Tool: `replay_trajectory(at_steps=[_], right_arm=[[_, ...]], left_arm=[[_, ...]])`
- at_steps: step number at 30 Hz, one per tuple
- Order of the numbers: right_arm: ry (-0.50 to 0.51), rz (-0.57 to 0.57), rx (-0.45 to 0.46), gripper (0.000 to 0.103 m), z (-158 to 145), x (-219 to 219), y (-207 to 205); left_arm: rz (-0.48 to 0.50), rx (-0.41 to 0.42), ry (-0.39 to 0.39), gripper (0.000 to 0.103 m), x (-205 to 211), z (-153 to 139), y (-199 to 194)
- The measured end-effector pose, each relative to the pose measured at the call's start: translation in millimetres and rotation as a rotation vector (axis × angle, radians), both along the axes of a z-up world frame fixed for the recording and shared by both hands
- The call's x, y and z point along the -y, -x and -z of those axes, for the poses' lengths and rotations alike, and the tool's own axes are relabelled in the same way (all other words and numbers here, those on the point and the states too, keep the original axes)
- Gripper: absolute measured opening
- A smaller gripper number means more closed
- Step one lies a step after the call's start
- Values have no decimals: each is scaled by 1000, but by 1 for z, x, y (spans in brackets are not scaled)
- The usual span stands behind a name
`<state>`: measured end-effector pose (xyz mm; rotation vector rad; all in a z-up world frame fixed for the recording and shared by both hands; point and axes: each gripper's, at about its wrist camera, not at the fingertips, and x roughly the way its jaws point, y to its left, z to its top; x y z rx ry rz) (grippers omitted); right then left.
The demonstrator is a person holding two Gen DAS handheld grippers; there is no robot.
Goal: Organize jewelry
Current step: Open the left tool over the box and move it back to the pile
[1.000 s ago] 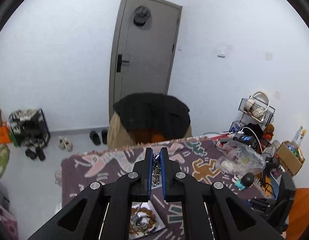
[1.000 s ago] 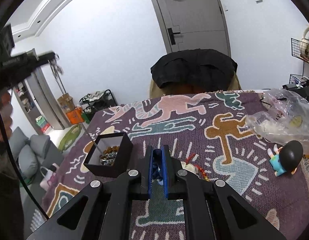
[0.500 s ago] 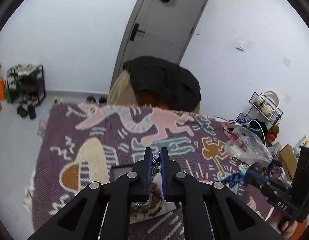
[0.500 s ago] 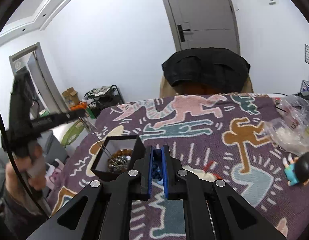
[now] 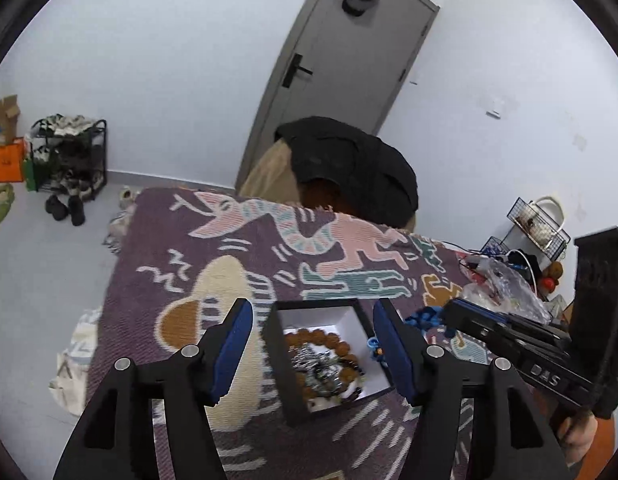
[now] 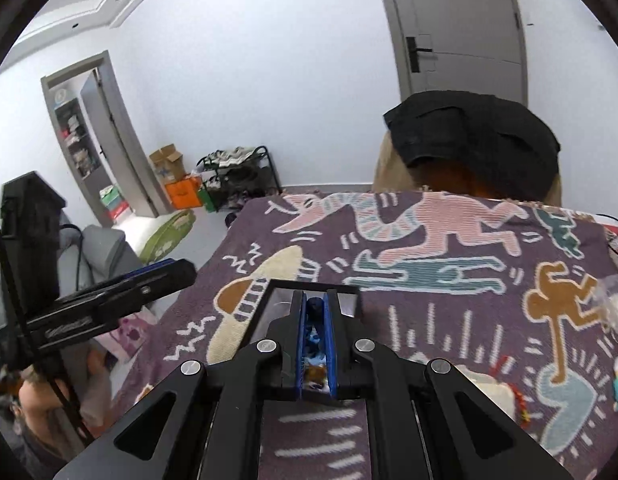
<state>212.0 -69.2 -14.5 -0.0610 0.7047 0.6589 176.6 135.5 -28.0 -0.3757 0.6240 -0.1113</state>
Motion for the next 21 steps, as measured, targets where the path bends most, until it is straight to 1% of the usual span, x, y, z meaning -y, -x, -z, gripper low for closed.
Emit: replay_trajectory(at_steps=[3, 5, 6, 7, 8, 9, 12, 15, 17, 18, 19, 21], right_arm=[[10, -1, -20, 9, 6, -12, -7], [20, 8, -37, 11, 11, -18, -11], [24, 16, -63, 22, 17, -19, -14], [17, 25, -81, 41, 20, -17, -16], [3, 35, -89, 48, 22, -13, -17], [-11, 46, -92, 53, 24, -9, -15], [-34, 79, -118, 53, 30, 8, -13], [-57, 123, -126, 53, 28, 29, -7], [-75, 147, -128, 54, 26, 43, -3], [-84, 160, -128, 59, 24, 51, 0], [-94, 172, -124, 66, 23, 58, 2], [-118, 198, -105, 75, 20, 76, 9]], left_arm=[[-15, -4, -8, 64, -8, 2, 6], [-23, -5, -7, 64, -12, 4, 7], [-29, -8, -4, 64, -14, 6, 7], [-32, -10, 0, 64, -15, 7, 8], [-36, -13, 3, 64, -15, 9, 8], [-39, -18, 8, 65, -16, 11, 7], [-37, -23, 17, 68, -14, 15, 6], [-30, -26, 28, 75, -9, 18, 6], [-23, -30, 29, 76, -4, 18, 5], [-19, -30, 29, 77, -1, 18, 5], [-14, -29, 28, 77, 1, 17, 5], [-2, -30, 21, 77, 9, 16, 4]])
